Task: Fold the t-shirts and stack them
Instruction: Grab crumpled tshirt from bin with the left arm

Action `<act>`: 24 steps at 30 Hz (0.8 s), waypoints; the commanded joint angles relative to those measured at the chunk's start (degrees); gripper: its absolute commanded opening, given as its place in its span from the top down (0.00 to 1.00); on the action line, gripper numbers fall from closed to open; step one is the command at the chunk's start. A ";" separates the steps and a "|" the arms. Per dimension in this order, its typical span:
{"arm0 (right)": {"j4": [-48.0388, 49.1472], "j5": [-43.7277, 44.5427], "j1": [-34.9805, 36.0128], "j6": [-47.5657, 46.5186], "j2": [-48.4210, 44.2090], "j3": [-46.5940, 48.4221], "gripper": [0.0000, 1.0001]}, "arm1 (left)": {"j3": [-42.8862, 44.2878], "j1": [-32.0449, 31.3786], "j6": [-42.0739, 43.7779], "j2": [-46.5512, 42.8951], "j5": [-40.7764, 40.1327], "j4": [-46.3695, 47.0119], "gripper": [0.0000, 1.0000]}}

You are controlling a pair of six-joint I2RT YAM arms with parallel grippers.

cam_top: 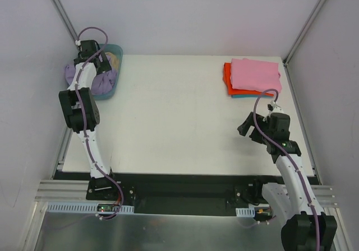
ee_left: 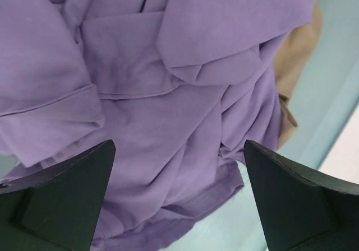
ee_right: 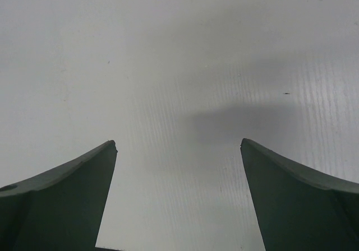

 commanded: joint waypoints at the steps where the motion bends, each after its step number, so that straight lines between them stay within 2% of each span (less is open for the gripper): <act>1: 1.83 -0.19 0.41 -1.16 1.38 2.24 0.03 | 4.14 -0.24 4.21 3.68 -2.11 -1.61 0.01; 6: 2.54 -0.81 0.50 -1.25 3.93 2.68 0.03 | 4.75 -0.24 4.74 6.51 -2.40 -2.31 0.06; 7: 2.54 -0.81 0.50 -1.25 4.11 2.76 0.03 | 5.72 -0.15 4.57 7.73 -1.96 -3.53 0.10; 15: 2.10 -1.34 0.59 -1.69 4.38 3.03 0.03 | 6.43 0.20 2.46 8.88 -0.03 -5.82 0.17; 20: 1.92 -0.99 0.59 -1.69 3.06 2.94 0.03 | 4.94 0.20 0.44 9.67 -0.11 -6.44 0.35; 21: 1.92 -0.99 0.59 -1.60 3.06 2.94 0.03 | 4.85 0.20 0.26 9.94 0.06 -6.44 0.44; 23: 1.92 -0.90 0.67 -1.69 2.88 2.94 0.03 | 4.94 0.29 0.26 9.76 0.68 -6.71 0.55; 24: 1.75 -0.81 0.67 -1.69 2.88 2.94 0.03 | 5.11 0.29 0.43 9.41 0.94 -6.71 0.66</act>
